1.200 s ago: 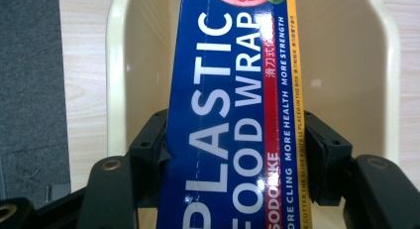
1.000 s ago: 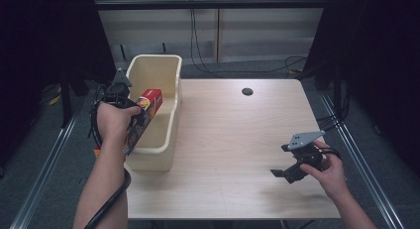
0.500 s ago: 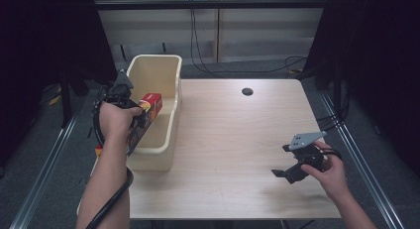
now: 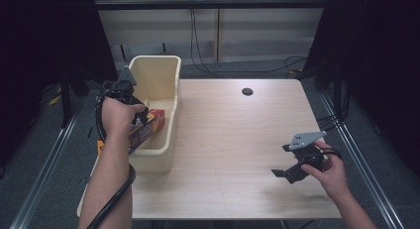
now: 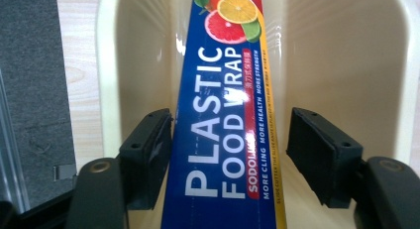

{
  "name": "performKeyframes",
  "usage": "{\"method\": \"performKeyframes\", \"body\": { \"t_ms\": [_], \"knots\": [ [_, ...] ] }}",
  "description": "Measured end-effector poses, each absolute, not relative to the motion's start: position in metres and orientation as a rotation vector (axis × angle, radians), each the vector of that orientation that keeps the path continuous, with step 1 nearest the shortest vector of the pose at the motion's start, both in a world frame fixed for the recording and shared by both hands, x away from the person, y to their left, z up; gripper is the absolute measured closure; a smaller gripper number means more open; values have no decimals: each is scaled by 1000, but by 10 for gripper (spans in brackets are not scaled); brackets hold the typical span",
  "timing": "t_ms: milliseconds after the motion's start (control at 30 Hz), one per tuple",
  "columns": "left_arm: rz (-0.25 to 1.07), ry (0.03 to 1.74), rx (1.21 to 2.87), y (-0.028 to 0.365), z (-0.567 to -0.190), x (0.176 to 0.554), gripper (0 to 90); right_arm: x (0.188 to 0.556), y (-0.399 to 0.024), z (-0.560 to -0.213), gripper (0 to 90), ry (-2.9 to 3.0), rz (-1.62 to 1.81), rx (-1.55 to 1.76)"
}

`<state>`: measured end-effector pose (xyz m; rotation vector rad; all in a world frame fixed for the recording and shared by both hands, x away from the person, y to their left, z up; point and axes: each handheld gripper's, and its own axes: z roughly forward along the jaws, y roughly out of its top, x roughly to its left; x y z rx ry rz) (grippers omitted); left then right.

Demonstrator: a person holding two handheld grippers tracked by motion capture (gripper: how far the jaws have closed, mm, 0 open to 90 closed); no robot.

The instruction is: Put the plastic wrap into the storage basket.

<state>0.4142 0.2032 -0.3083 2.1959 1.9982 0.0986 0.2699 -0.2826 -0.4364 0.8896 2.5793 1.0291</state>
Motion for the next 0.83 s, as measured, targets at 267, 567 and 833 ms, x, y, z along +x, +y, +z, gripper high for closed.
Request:
{"method": "performKeyframes", "body": {
  "t_ms": [267, 567, 833],
  "knots": [
    [194, 1866, 2148, 192, -276, 414, 209, 270, -285, -435, 28, 2569, 1036, 896],
    [231, 1672, 2104, 172, -242, 407, 126, 268, -285, -433, 27, 2567, 1050, 893],
    [204, 1613, 2088, 162, -239, 406, 103, 268, -285, -431, 27, 2559, 1048, 894]
  ]
}}
